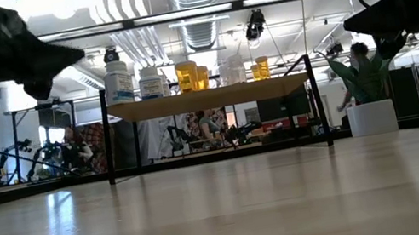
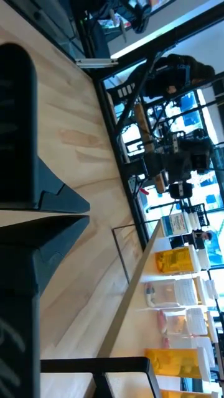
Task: Pick and place medicine bottles onto shelf by color
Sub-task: Return to Home position
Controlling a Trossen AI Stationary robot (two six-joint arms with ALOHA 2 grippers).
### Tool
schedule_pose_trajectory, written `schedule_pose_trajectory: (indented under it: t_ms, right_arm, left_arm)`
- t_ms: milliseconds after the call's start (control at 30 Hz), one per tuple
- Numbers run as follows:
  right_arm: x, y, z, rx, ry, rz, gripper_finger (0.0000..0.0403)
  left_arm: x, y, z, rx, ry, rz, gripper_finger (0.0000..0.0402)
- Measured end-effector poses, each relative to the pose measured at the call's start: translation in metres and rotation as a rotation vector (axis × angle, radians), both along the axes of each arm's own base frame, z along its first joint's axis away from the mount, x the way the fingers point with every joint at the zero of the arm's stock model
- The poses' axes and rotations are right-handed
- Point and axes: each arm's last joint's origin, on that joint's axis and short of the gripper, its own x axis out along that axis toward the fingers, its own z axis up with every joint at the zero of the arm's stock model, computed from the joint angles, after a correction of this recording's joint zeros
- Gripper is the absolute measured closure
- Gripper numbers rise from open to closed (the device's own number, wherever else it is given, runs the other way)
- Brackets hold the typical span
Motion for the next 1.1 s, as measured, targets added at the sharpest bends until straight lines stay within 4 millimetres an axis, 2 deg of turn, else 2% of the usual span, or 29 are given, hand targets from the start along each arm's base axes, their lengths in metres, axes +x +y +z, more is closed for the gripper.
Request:
schedule_pose_trajectory:
  t_ms: [133,167,267,667,933,1100]
  right_arm:
    - [0.0,0.0,0.0,0.0,-0.001,0.0,0.0394]
    - [0.0,0.0,0.0,-0.001,-0.001,0.0,0.0394]
    - [0.0,0.0,0.0,-0.001,-0.001,0.001,0.0394]
    - [0.0,0.0,0.0,-0.001,-0.003,0.001,0.0394]
    - [0.0,0.0,0.0,-0.001,-0.004,0.001,0.0394]
    - [0.0,0.0,0.0,-0.001,-0.004,0.001,0.0394]
  left_arm:
    - [-0.009,-0.002,-0.01,0.02,-0.157,-0.046,0.0398]
    - [-0.011,-0.002,-0.007,0.023,-0.184,-0.039,0.0398]
    - [-0.012,-0.002,-0.012,0.016,-0.137,-0.019,0.0398]
    - [-0.014,-0.002,-0.012,0.009,-0.153,-0.026,0.0398]
    - [-0.018,-0.006,-0.015,0.024,-0.131,-0.17,0.0398]
    - [-0.019,-0.007,-0.019,0.019,-0.096,-0.186,0.0398]
